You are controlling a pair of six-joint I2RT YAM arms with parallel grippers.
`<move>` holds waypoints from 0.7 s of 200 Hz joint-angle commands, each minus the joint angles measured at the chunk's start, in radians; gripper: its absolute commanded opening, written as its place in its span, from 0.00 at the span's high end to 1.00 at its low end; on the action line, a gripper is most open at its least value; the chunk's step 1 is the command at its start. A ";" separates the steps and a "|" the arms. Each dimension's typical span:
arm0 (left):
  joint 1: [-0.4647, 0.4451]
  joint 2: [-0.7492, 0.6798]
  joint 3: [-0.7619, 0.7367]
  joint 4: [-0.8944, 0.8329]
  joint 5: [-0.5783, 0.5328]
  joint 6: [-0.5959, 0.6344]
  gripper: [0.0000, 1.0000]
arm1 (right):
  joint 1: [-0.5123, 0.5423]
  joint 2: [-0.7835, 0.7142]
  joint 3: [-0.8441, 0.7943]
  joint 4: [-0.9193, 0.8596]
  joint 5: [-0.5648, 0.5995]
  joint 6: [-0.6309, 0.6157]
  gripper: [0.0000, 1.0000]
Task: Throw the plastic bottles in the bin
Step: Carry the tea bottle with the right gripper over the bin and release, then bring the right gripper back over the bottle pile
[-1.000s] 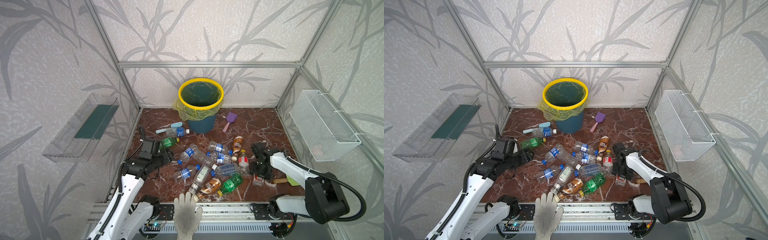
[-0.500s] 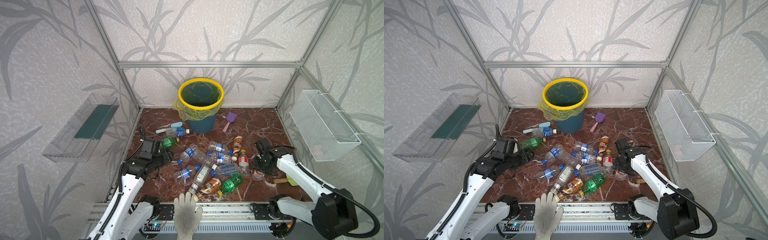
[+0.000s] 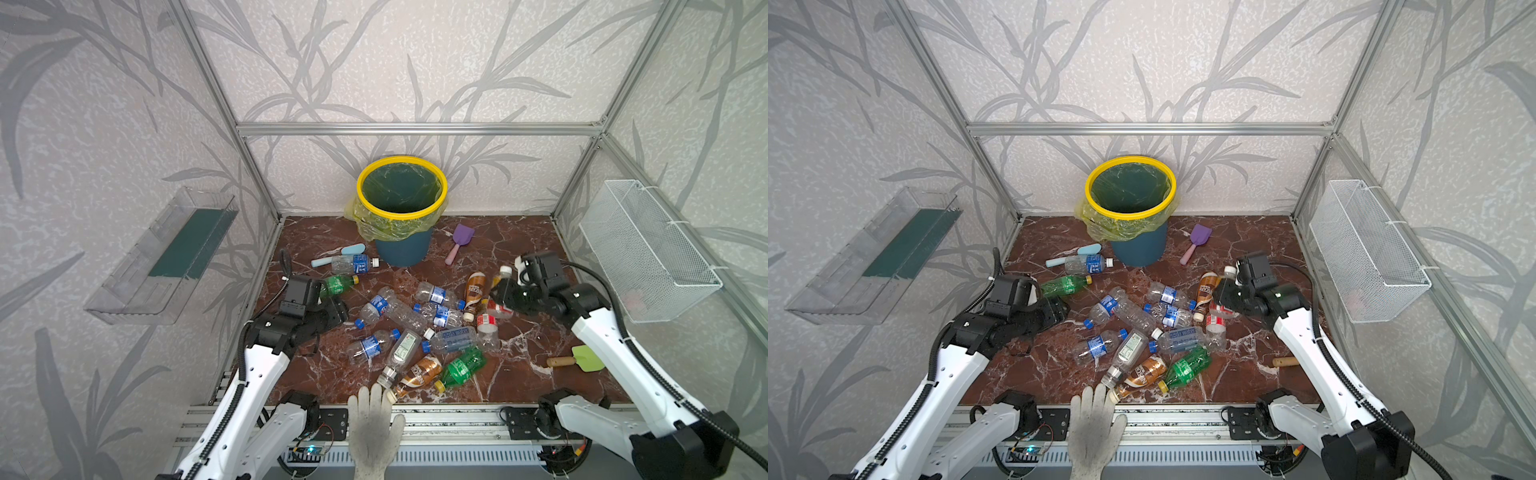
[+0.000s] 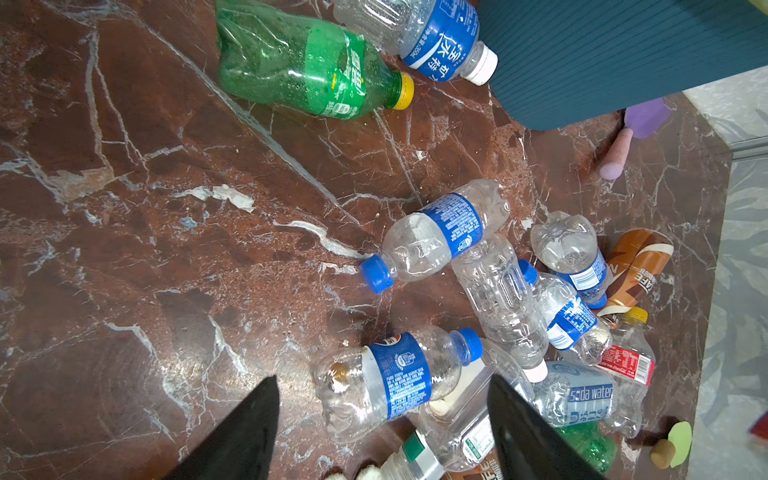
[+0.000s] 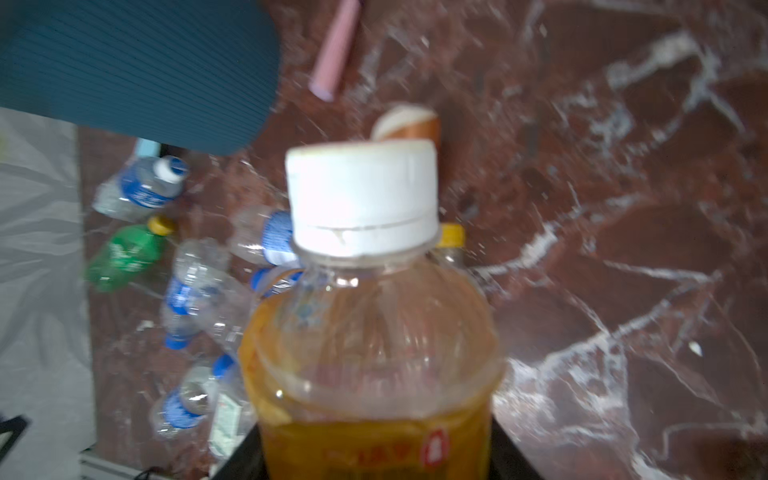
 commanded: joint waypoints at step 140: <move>-0.002 -0.070 0.095 -0.030 -0.052 0.002 0.20 | 0.003 0.270 0.577 0.089 -0.026 0.019 0.05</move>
